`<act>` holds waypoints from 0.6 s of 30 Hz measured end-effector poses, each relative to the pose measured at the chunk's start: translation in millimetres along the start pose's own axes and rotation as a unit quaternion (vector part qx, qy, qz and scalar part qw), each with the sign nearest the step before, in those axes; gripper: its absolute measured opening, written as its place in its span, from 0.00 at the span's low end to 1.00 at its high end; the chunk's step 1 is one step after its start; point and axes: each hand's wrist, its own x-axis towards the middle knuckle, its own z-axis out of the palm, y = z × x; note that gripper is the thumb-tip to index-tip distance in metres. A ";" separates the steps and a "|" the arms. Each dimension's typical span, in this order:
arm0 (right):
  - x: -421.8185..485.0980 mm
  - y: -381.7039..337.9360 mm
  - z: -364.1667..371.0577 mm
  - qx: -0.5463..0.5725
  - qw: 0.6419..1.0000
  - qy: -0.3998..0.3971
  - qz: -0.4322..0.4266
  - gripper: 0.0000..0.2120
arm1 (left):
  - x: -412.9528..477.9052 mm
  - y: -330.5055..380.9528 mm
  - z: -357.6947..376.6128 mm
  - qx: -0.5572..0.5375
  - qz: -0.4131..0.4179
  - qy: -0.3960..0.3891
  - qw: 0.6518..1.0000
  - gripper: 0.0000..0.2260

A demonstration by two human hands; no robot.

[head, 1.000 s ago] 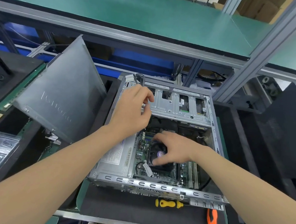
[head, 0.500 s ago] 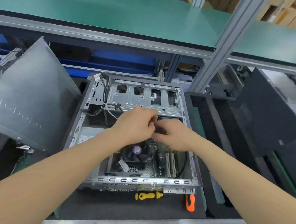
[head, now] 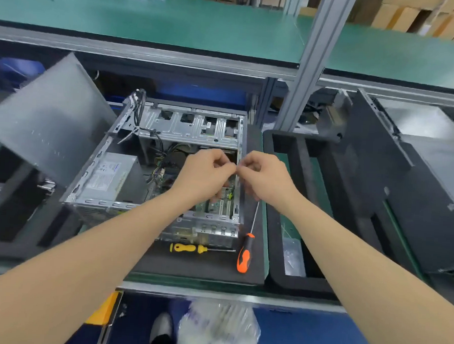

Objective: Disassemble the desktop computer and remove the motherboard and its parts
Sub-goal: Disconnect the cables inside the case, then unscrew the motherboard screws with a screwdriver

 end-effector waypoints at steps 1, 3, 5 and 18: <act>-9.4 6.6 -2.8 0.013 1.000 0.008 0.011 0.05 | -12.0 3.1 6.9 -0.049 -0.020 -0.029 0.998 0.09; -28.3 23.8 -6.7 0.031 0.998 0.023 0.046 0.05 | -34.8 7.3 18.6 -0.149 -0.067 -0.122 0.979 0.12; -46.3 46.0 -6.4 0.041 0.995 0.023 0.091 0.04 | -54.8 6.7 27.4 -0.181 -0.117 -0.240 0.947 0.14; -102.6 109.1 68.3 -0.002 0.955 -0.032 0.294 0.15 | -90.1 -79.9 115.3 -0.118 -0.329 -0.115 0.930 0.17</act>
